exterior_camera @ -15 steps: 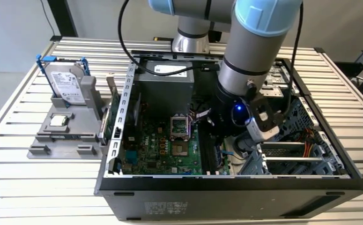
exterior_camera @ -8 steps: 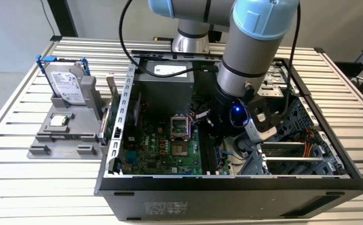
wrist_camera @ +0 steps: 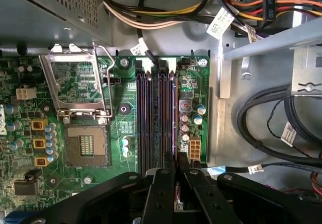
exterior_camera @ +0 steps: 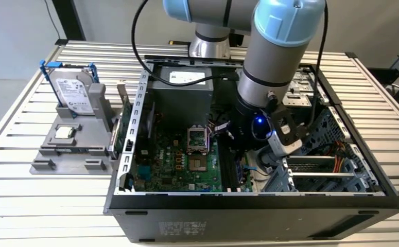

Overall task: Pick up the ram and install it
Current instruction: 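Insert the ram into the slot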

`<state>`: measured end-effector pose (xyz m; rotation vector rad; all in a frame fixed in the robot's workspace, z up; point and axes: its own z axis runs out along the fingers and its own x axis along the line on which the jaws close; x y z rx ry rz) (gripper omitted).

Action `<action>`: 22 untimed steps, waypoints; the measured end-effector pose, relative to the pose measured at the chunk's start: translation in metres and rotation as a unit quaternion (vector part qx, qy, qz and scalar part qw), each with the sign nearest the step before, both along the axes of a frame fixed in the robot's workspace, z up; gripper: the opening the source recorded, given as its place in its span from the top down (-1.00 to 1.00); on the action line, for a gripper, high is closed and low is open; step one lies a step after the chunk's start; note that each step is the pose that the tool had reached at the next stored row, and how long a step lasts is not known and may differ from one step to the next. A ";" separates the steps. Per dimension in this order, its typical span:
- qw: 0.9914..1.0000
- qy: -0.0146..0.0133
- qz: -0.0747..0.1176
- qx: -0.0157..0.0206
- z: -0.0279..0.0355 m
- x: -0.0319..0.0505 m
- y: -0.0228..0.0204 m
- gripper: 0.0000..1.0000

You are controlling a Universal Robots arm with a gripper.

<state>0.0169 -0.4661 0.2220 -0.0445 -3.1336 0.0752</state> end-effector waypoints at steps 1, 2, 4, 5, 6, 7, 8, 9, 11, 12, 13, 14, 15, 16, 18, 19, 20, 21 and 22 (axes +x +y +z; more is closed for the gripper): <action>1.000 0.000 0.000 0.000 -0.0005 0.0000 0.0007 1.00; 1.000 0.000 0.001 0.000 -0.0009 0.0001 0.0011 1.00; 1.000 0.000 0.001 0.000 -0.0018 0.0001 0.0011 1.00; 1.000 0.000 0.001 0.000 -0.0023 0.0001 0.0011 1.00; 1.000 0.000 0.001 0.000 -0.0029 0.0000 0.0011 1.00; 1.000 0.000 0.001 0.000 -0.0035 0.0000 0.0011 1.00; 1.000 0.000 0.001 0.000 -0.0040 0.0001 0.0011 1.00; 1.000 0.000 0.001 0.000 -0.0043 0.0000 0.0011 1.00; 1.000 0.000 0.001 0.000 -0.0047 0.0000 0.0011 1.00; 1.000 0.000 0.001 0.000 -0.0049 0.0000 0.0011 1.00; 1.000 0.000 0.001 0.000 -0.0051 0.0001 0.0011 1.00; 1.000 0.000 0.001 0.000 -0.0053 0.0001 0.0012 1.00; 1.000 0.000 0.001 0.000 -0.0055 0.0001 0.0012 1.00; 1.000 0.000 0.001 0.000 -0.0057 0.0001 0.0012 1.00; 1.000 0.000 0.001 0.000 -0.0057 0.0000 0.0012 1.00; 1.000 0.000 0.001 0.000 -0.0058 0.0000 0.0012 1.00; 1.000 0.000 0.001 0.000 -0.0058 0.0000 0.0012 1.00; 1.000 0.000 0.001 0.000 -0.0058 0.0000 0.0012 1.00; 1.000 0.000 0.000 0.000 -0.0058 0.0000 0.0012 1.00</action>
